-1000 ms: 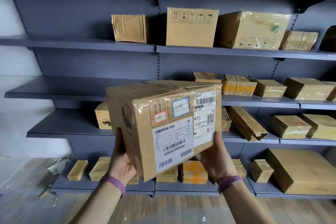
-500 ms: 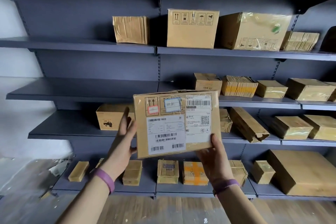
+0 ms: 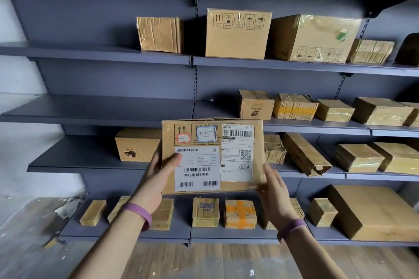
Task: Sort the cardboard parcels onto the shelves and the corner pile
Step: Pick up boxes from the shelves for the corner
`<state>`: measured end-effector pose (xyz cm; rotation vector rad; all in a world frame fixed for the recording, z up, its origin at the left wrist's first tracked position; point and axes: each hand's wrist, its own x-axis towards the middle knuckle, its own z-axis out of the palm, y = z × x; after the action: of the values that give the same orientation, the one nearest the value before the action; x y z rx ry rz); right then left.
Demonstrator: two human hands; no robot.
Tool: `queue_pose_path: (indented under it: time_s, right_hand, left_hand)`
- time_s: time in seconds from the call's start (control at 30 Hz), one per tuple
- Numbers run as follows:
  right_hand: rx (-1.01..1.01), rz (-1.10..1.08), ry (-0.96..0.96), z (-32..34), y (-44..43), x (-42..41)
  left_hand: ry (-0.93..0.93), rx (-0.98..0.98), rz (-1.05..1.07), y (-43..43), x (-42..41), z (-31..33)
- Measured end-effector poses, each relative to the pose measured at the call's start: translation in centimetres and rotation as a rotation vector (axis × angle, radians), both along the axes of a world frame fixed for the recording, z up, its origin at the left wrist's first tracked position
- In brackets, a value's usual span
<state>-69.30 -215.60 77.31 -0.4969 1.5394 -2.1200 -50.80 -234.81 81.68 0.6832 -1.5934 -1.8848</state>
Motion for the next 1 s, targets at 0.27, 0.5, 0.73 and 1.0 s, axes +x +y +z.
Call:
queue_pose_path:
  time_s: [0.27,0.5,0.73,1.0]
  right_hand:
    - [0.105,-0.025,-0.076,0.8,0.9,-1.0]
    - [0.152,-0.202,-0.112,0.8,4.8,-2.6]
    - [0.193,-0.420,-0.155,1.1,11.0,-4.5]
    - [0.154,-0.641,-0.215,0.9,23.0,-9.4]
  left_hand:
    - [-0.073,-0.083,-0.096,1.0,-2.0,-0.1]
    - [-0.086,-0.001,-0.158,4.2,-6.3,0.1]
    - [-0.144,-0.014,-0.283,8.6,-12.5,-0.4]
    - [-0.170,-0.053,-0.494,19.1,-22.2,-0.6]
